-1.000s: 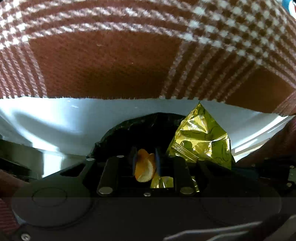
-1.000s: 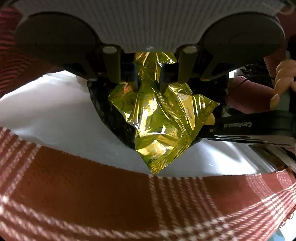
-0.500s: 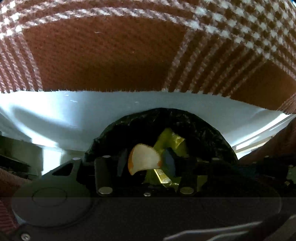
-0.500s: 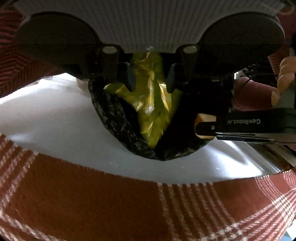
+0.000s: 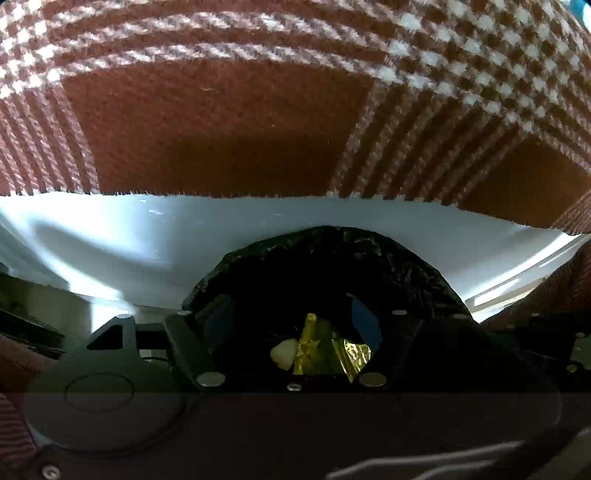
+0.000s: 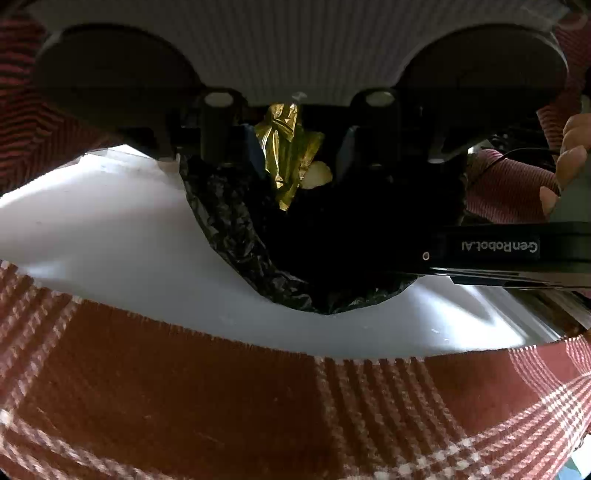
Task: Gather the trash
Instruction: 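Carry both held items down into the black trash bag and open both tools, then bring both open tools back up over the table, then grasp the pink printed wrapper with the right tool while the left tool grasps the yellow-green strip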
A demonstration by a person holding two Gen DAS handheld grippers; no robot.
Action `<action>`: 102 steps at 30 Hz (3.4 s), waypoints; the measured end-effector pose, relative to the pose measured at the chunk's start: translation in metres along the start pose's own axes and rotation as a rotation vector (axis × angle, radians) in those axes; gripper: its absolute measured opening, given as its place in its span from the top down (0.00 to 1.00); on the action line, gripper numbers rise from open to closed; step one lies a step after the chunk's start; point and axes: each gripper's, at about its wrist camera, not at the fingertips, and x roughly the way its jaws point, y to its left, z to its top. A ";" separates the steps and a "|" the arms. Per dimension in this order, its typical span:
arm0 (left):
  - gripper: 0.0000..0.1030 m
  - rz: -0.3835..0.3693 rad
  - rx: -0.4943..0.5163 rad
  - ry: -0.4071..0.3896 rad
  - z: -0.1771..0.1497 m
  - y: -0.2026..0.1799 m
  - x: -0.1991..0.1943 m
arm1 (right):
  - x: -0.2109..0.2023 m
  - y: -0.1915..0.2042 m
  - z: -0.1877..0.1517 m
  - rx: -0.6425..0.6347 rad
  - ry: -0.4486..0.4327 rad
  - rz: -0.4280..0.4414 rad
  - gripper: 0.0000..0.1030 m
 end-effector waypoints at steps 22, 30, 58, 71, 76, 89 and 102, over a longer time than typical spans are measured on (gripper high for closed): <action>0.12 -0.083 0.044 -0.301 0.024 0.012 -0.131 | -0.101 0.012 0.024 -0.117 -0.296 0.005 0.27; 0.07 -0.079 0.102 -0.485 0.050 -0.002 -0.183 | -0.161 0.018 0.050 -0.199 -0.508 -0.024 0.22; 0.53 0.017 -0.081 -0.523 0.167 0.025 -0.124 | -0.165 0.025 0.163 -0.093 -0.738 -0.078 0.34; 0.91 0.006 -0.072 -0.530 0.172 0.019 -0.112 | -0.134 0.014 0.183 0.011 -0.675 -0.060 0.70; 0.93 0.025 -0.051 -0.572 0.171 0.015 -0.121 | -0.144 0.013 0.185 0.005 -0.720 -0.088 0.72; 0.93 0.036 -0.034 -0.601 0.168 0.013 -0.136 | -0.163 0.001 0.184 0.021 -0.775 -0.124 0.72; 0.93 0.027 -0.011 -0.625 0.161 0.007 -0.156 | -0.174 0.004 0.166 -0.011 -0.791 -0.130 0.72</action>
